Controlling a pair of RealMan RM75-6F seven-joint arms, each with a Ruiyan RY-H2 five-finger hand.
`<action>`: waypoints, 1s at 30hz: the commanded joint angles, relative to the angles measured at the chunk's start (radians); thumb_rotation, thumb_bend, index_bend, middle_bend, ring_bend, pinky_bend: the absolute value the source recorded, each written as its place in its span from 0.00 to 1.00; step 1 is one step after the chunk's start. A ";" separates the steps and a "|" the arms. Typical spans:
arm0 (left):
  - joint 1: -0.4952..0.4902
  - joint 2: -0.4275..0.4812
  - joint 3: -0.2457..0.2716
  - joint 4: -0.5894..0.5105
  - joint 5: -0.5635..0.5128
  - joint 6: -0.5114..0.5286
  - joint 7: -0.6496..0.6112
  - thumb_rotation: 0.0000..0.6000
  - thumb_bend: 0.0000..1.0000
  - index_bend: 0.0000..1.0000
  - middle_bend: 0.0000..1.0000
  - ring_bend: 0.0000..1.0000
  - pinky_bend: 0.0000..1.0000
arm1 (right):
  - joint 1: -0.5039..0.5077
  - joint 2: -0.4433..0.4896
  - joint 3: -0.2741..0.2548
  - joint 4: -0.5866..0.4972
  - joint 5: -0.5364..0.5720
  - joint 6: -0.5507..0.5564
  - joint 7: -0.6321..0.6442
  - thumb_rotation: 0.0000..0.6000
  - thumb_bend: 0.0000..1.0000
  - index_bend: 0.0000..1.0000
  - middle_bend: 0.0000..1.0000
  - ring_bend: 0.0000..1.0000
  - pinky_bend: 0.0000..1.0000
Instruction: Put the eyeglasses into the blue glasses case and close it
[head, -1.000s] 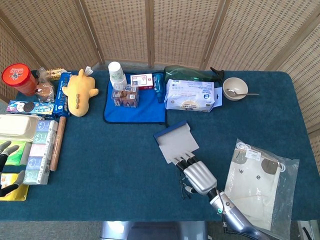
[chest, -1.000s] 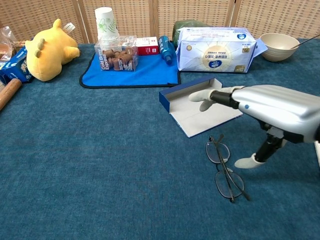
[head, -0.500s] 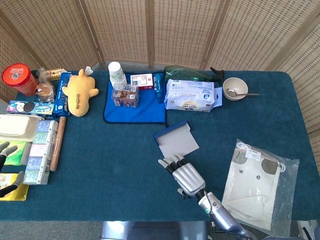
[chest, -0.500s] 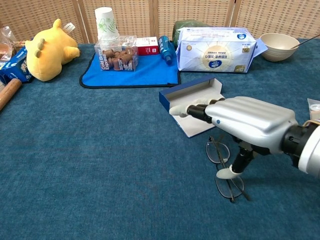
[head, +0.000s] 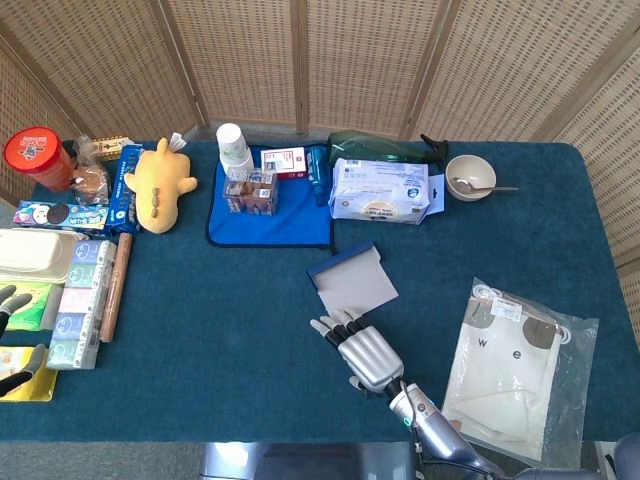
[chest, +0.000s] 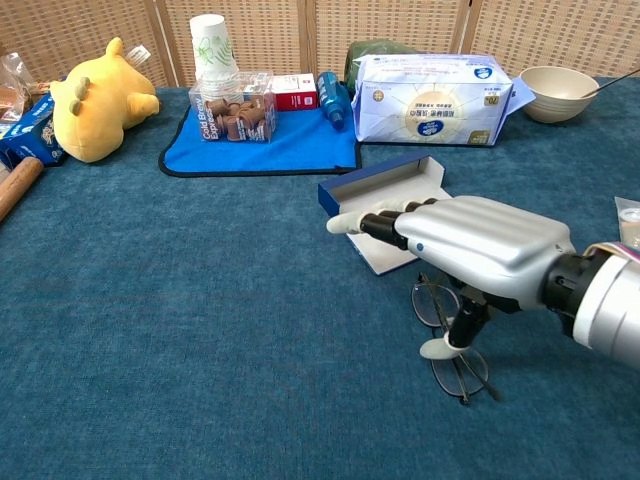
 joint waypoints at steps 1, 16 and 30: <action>0.000 0.000 0.000 0.001 0.001 0.001 -0.002 1.00 0.29 0.20 0.14 0.05 0.00 | 0.005 -0.006 -0.005 0.009 0.001 0.002 0.000 1.00 0.00 0.00 0.10 0.02 0.12; 0.002 -0.001 0.003 0.006 0.008 0.008 -0.012 1.00 0.29 0.20 0.14 0.05 0.00 | 0.001 -0.009 -0.041 0.085 -0.030 0.058 -0.042 1.00 0.00 0.00 0.10 0.02 0.12; -0.003 -0.006 0.003 0.007 0.016 0.007 -0.017 1.00 0.29 0.20 0.14 0.05 0.00 | -0.017 0.049 -0.037 0.170 -0.050 0.109 -0.024 1.00 0.00 0.00 0.10 0.02 0.11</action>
